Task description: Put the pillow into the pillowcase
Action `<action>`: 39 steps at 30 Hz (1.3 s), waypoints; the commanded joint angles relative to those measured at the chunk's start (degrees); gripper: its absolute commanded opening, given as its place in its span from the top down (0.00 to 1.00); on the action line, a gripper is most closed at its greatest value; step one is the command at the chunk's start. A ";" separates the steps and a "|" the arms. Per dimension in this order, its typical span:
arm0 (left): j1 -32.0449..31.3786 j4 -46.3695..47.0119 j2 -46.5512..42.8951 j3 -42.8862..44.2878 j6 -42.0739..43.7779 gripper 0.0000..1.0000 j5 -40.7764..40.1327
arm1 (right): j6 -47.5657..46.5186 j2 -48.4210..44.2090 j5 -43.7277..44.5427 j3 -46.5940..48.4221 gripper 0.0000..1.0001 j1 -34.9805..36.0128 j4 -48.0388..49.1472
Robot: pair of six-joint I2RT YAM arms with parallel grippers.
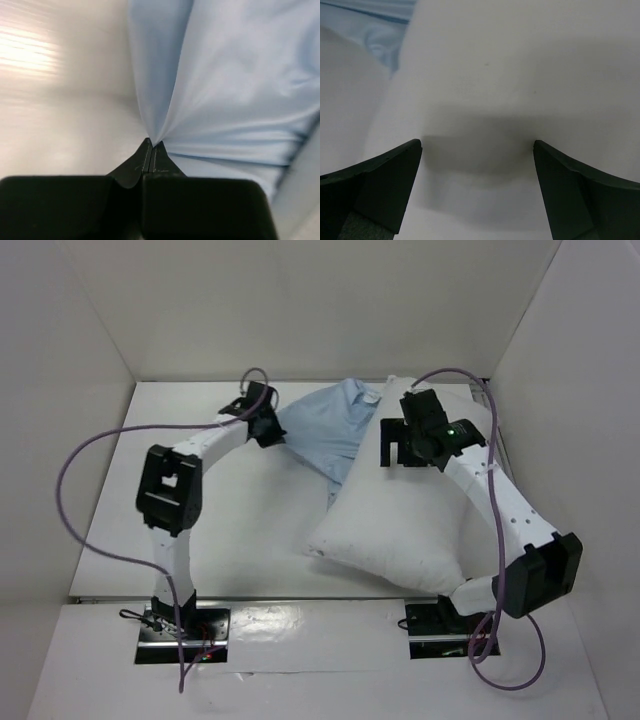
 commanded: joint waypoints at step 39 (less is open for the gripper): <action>24.93 -4.19 -47.00 -17.13 10.46 1.00 1.16 | 25.56 14.50 19.54 -8.08 0.45 20.67 5.28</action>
